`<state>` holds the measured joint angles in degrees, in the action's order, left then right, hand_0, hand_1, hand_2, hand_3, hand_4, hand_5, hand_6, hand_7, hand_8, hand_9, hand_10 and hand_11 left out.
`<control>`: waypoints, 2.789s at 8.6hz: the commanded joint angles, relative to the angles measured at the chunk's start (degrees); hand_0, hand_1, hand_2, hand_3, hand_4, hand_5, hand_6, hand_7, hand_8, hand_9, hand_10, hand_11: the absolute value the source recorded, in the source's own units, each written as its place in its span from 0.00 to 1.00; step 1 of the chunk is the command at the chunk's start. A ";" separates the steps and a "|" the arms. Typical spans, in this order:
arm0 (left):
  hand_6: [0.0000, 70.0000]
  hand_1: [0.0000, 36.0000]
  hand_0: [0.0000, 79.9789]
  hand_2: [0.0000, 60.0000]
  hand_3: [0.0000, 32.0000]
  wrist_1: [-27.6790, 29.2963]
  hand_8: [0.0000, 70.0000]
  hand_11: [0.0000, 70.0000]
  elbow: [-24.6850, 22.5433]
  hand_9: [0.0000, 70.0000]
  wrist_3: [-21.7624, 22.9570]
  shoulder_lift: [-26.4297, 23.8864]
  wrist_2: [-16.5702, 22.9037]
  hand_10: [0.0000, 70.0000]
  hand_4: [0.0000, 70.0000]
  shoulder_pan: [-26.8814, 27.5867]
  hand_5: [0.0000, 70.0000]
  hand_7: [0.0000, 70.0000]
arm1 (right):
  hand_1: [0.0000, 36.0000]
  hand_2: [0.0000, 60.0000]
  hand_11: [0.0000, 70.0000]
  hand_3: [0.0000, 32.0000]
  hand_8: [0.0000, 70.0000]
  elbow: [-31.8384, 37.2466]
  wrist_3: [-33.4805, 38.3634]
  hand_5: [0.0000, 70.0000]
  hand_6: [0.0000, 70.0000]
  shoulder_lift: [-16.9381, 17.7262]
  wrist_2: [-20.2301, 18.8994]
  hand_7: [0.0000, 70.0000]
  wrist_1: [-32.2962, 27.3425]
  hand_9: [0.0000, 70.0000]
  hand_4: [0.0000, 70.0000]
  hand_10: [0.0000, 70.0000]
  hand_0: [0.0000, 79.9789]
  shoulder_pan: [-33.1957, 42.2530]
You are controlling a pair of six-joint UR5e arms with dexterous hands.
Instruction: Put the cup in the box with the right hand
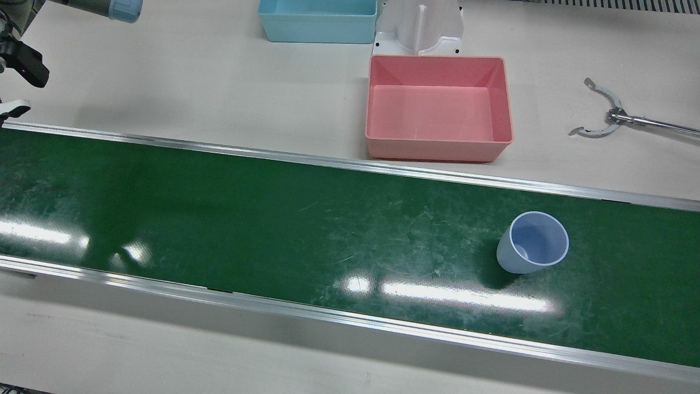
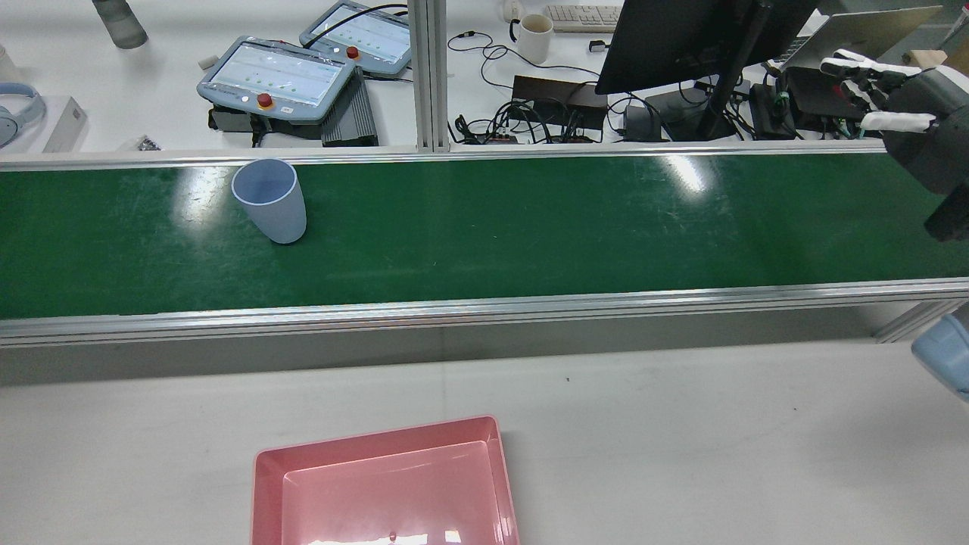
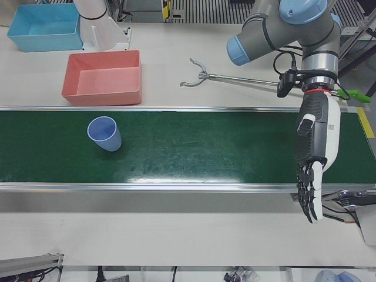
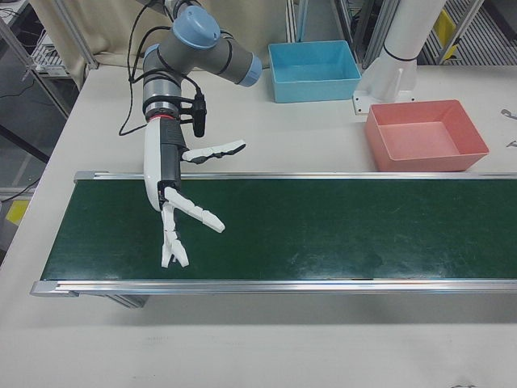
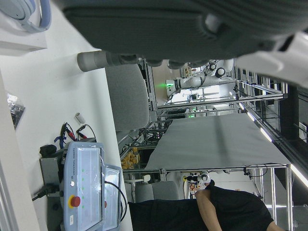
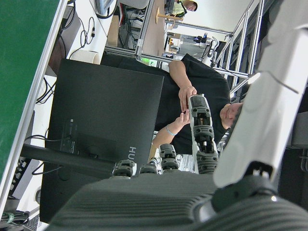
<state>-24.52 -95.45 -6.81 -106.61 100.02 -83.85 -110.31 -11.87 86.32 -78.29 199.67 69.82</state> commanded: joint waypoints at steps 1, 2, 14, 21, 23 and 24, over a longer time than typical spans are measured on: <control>0.00 0.00 0.00 0.00 0.00 0.00 0.00 0.00 0.00 0.00 -0.04 0.00 0.00 0.00 0.00 0.00 0.00 0.00 | 0.28 0.00 0.08 0.00 0.00 -1.04 0.09 0.07 0.06 -0.02 -0.02 0.20 -1.82 0.02 0.31 0.04 0.65 0.14; 0.00 0.00 0.00 0.00 0.00 0.00 0.00 0.00 0.00 0.00 0.04 0.00 0.00 0.00 0.00 0.00 0.00 0.00 | 0.28 0.00 0.08 0.00 0.00 -1.39 0.09 0.07 0.05 0.07 -0.02 0.18 -1.83 0.02 0.30 0.04 0.65 0.14; 0.00 0.00 0.00 0.00 0.00 0.00 0.00 0.00 0.00 0.00 -0.04 0.00 0.00 0.00 0.00 0.00 0.00 0.00 | 0.28 0.00 0.09 0.00 0.00 -0.87 -1.14 0.07 0.07 -1.16 -1.95 0.28 -1.83 0.04 0.35 0.05 0.65 -1.64; 0.00 0.00 0.00 0.00 0.00 0.09 0.00 0.00 0.00 0.00 -0.04 0.00 0.00 0.00 0.00 -0.09 0.00 0.00 | 0.28 0.00 0.10 0.00 0.00 -1.13 -1.14 0.07 0.07 -1.51 -1.78 0.27 -2.18 0.04 0.35 0.05 0.65 -0.39; 0.00 0.00 0.00 0.00 0.00 0.09 0.00 0.00 0.00 0.00 0.05 0.00 0.00 0.00 0.00 0.00 0.00 0.00 | 0.28 0.00 0.10 0.00 0.00 -1.75 -1.14 0.07 0.07 -1.16 -1.78 0.27 -2.62 0.04 0.35 0.05 0.65 0.31; 0.00 0.00 0.00 0.00 0.00 0.09 0.00 0.00 0.00 0.00 0.05 0.00 0.00 0.00 0.00 0.00 0.00 0.00 | 0.28 0.00 0.09 0.00 0.00 -1.23 -1.49 0.07 0.07 -0.29 -1.87 0.26 -5.23 0.04 0.34 0.05 0.65 1.44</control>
<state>-24.44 -95.45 -6.79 -106.61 100.02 -83.87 -111.85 -13.02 85.05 -80.07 197.28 69.83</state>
